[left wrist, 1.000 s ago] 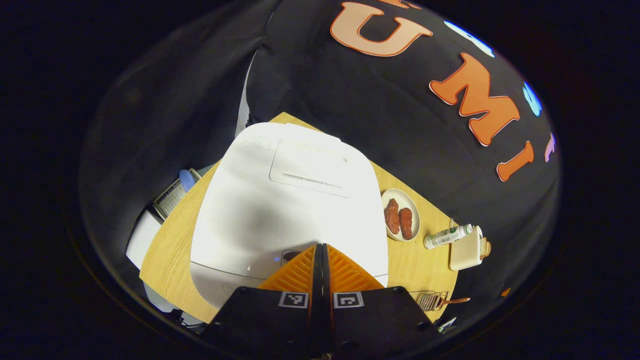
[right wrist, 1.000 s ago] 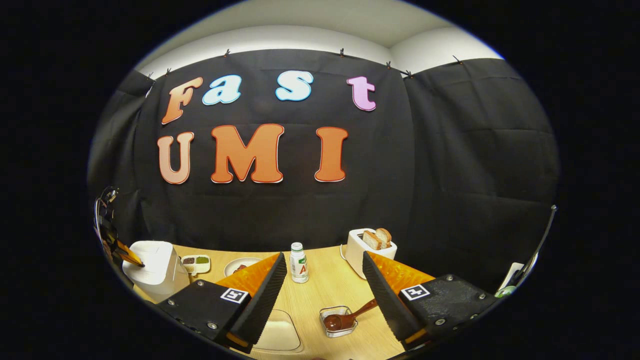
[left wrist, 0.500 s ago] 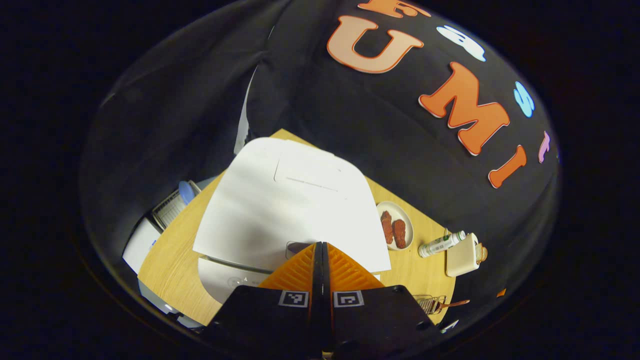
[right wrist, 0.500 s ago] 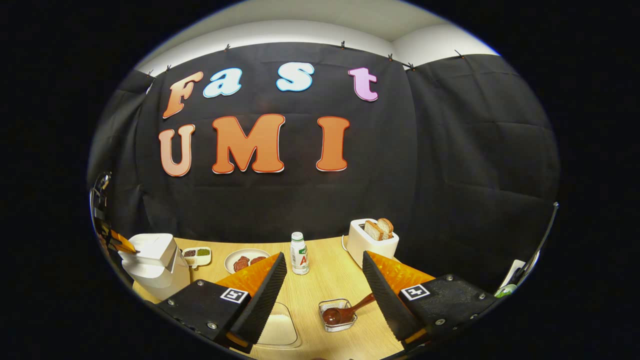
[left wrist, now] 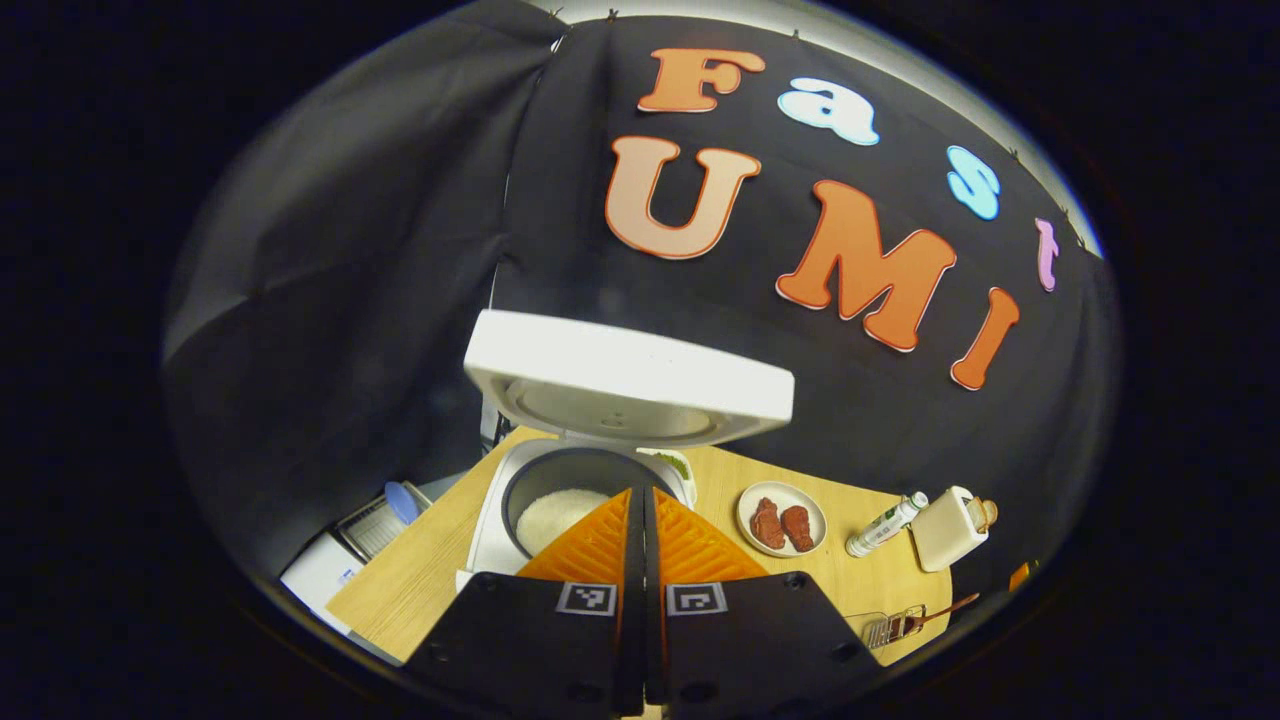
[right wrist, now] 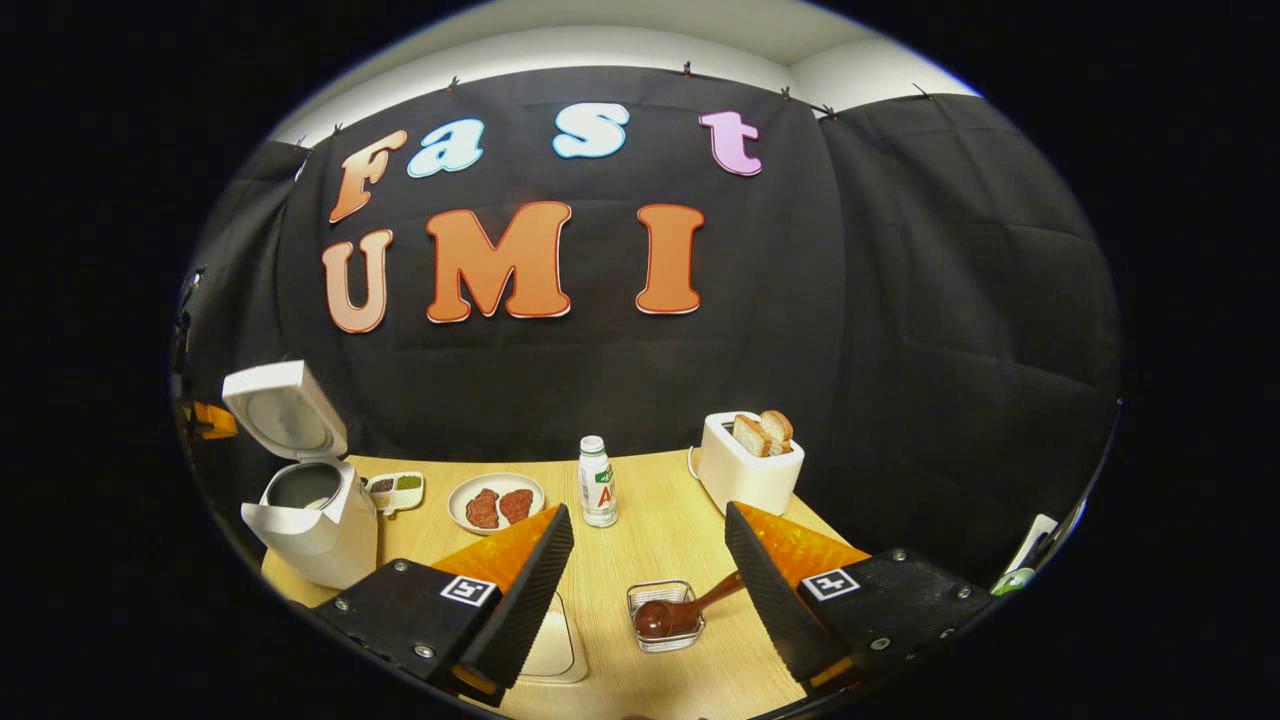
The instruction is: Close the left gripper, press the button to open the rice cooker; take a wooden spoon from the chopstick holder with the right hand, scoop a spoonful of rice and pour it into the rice cooker, then put the wooden spoon back into the chopstick holder.
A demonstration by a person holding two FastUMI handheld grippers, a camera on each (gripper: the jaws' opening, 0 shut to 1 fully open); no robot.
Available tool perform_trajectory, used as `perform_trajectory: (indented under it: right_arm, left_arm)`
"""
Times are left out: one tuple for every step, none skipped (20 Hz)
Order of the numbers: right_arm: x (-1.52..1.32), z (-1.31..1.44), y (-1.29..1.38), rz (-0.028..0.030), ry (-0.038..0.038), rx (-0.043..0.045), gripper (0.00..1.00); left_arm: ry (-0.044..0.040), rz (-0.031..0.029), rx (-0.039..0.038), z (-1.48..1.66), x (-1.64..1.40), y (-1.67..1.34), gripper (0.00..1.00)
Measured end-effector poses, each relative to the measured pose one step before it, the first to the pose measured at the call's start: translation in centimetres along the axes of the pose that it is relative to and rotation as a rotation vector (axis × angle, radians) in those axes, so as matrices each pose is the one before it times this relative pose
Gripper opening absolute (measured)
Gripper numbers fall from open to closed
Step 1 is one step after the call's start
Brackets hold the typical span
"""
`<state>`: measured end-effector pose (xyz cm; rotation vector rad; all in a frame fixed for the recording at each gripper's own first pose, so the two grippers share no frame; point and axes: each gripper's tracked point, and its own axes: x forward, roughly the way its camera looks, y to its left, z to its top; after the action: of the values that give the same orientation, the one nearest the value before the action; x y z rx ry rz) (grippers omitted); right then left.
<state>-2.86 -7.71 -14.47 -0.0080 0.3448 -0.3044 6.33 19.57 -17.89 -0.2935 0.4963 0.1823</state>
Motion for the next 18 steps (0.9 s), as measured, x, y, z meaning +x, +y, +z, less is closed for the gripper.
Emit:
perform_trajectory:
  right_arm:
    - [0.079, -0.442, -0.079, 0.00697, 0.00950, -0.00055, 0.95]
    - [0.175, -0.456, -0.109, 0.00471, 0.01151, 0.00066, 0.95]
    - [0.294, -0.568, -0.193, 0.00533, 0.01381, 0.00355, 0.95]
    - [0.272, -0.543, -0.208, 0.00435, 0.01513, 0.00730, 0.95]
    - [0.254, -0.566, -0.182, 0.00523, 0.01622, 0.00984, 0.95]
    - [0.247, -0.634, -0.210, 0.00447, 0.01922, 0.01068, 0.95]
    - [0.304, -0.564, -0.269, 0.00312, 0.01752, 0.01060, 0.95]
    - [0.348, -0.685, -0.467, -0.00272, 0.01759, 0.01069, 0.95]
    - [0.363, -0.602, -0.389, -0.00333, 0.01434, 0.01074, 0.95]
    - [0.404, -0.591, -0.429, -0.00426, 0.01410, 0.01338, 0.95]
    - [0.557, -0.526, -0.391, -0.00004, 0.01568, 0.01617, 0.95]
    - [0.520, -0.708, -0.501, -0.00235, 0.01974, 0.01924, 0.95]
    - [0.388, -0.710, -0.477, -0.00160, 0.01570, 0.01896, 0.95]
    - [0.483, -0.709, -0.472, -0.00368, 0.01940, 0.01816, 0.95]
    - [0.522, -0.649, -0.434, -0.00338, 0.01908, 0.02238, 0.95]
    - [0.498, -0.717, -0.680, -0.00282, 0.02011, 0.02526, 0.95]
    - [0.618, -0.586, -0.438, 0.00049, 0.01543, 0.02566, 0.94]
    - [0.581, -0.580, -0.436, 0.00345, 0.01204, 0.02123, 0.93]
  left_arm:
    - [-0.03175, 0.00442, 0.02086, 0.527, -0.642, -0.339, 0.05]
    - [-0.02780, 0.00211, 0.02195, 0.253, -0.675, -0.531, 0.05]
    - [-0.03437, 0.00879, 0.02510, 0.564, -0.637, -0.405, 0.05]
    - [-0.03070, 0.01664, 0.02151, 0.573, -0.605, -0.189, 0.05]
    - [-0.02803, 0.00463, 0.02241, 0.523, -0.715, -0.445, 0.05]
    - [-0.02662, 0.01136, 0.01637, 0.212, -0.320, -0.385, 0.05]
    - [-0.01904, -0.00554, 0.01224, 0.414, -0.490, -0.484, 0.05]
    - [-0.02330, -0.01098, 0.00516, 0.296, -0.972, -0.809, 0.06]
    - [-0.01018, -0.01418, 0.00940, 0.201, -0.634, -0.734, 0.07]
    - [-0.00647, -0.00222, 0.01290, -0.129, -0.442, -0.537, 0.14]
    - [-0.00493, -0.00293, 0.01309, -0.050, -0.406, -0.484, 0.24]
    - [-0.00603, -0.00290, 0.01257, -0.057, -0.566, -0.613, 0.29]
    - [-0.00488, -0.00548, 0.01376, 0.124, -0.432, -0.624, 0.39]
    - [-0.00863, -0.00244, 0.01559, -0.031, -0.648, -0.506, 0.46]
    - [-0.00971, -0.00182, 0.01079, 0.101, -0.425, -0.460, 0.54]
    - [-0.00587, -0.00779, 0.01341, -0.059, -0.561, -0.722, 0.63]
    - [-0.00456, -0.00354, 0.00666, 0.215, -0.391, -0.636, 0.72]
    - [-0.00326, -0.01167, 0.01123, -0.061, -0.229, -0.762, 0.72]
